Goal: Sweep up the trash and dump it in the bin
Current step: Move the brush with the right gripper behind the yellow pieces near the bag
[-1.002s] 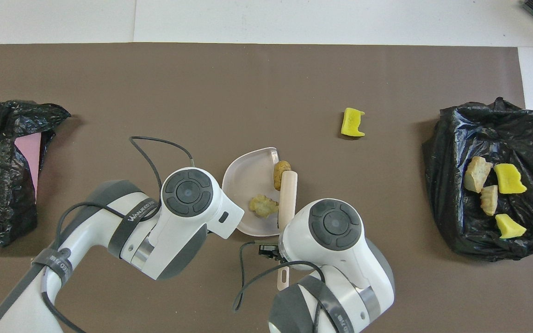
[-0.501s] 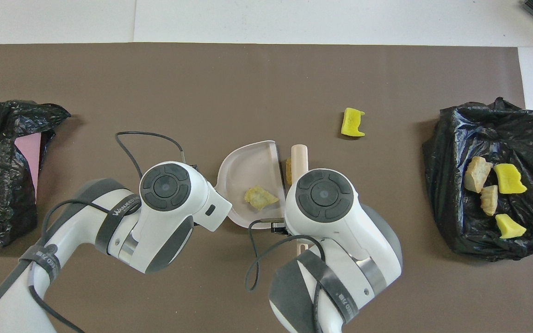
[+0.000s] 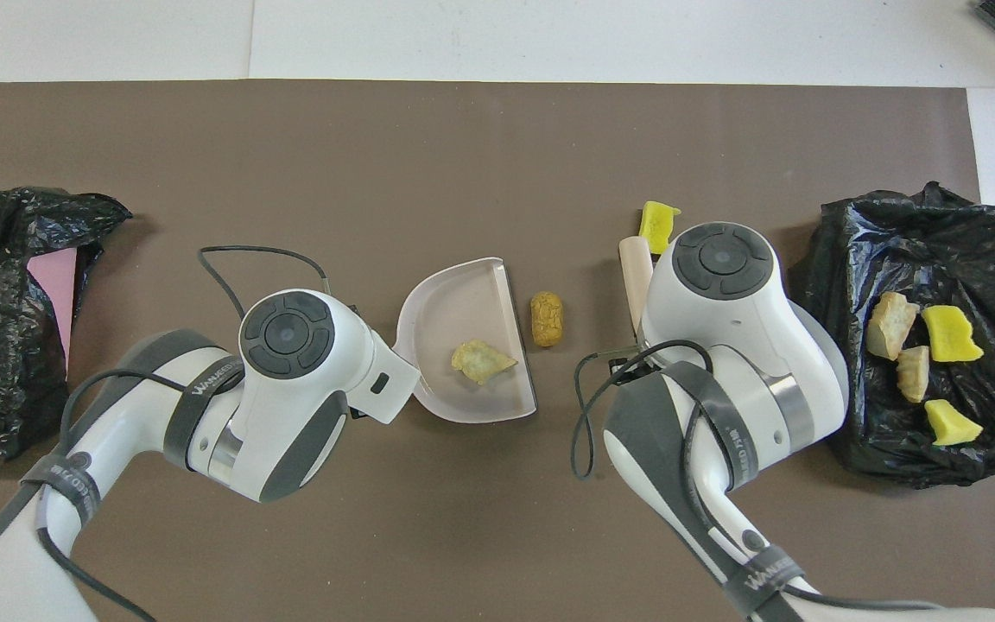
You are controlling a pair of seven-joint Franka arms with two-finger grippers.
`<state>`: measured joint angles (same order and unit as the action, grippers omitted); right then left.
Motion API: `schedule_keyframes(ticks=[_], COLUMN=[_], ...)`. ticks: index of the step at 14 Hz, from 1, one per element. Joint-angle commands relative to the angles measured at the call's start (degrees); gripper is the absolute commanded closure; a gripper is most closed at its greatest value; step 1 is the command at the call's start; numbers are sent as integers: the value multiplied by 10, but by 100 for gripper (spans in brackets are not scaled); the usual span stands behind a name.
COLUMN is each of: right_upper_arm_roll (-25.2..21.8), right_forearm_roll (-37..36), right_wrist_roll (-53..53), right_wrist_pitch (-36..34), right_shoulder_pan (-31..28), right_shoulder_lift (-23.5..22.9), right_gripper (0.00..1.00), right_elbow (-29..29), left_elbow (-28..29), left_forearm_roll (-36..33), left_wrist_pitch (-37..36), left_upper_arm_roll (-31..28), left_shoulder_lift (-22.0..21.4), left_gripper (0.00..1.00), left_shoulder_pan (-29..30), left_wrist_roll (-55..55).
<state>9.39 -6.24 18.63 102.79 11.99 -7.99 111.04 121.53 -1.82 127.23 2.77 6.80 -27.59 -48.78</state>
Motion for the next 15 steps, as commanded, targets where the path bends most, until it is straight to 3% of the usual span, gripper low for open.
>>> schedule_keyframes(ticks=[1,7,12,15], right_upper_arm_roll=[6,6,5,9], right_forearm_roll=[-63,-131,-162,-153], right_wrist_roll=[-32,-141,-219,-223], right_wrist_pitch=[-13,32,79,81], right_shoulder_pan=[-21,-85,-135,-122], right_shoulder_lift=[-5,-45,-77,-113], right_gripper=[100,100,100,100], right_elbow=[-14,-60,-71,-83], left_elbow=[-9,-9,-6,-6], left_forearm_roll=[1,-3,-16,-16], left_wrist_pitch=[-43,-106,-108,-105], left_upper_arm_roll=[-2,-2,0,0], left_shoulder_lift=[-8,-19,-23,-23], left_gripper=[100,100,100,100], left_shoulder_pan=[-15,-49,-55,-56], left_wrist_roll=[62,169,172,172])
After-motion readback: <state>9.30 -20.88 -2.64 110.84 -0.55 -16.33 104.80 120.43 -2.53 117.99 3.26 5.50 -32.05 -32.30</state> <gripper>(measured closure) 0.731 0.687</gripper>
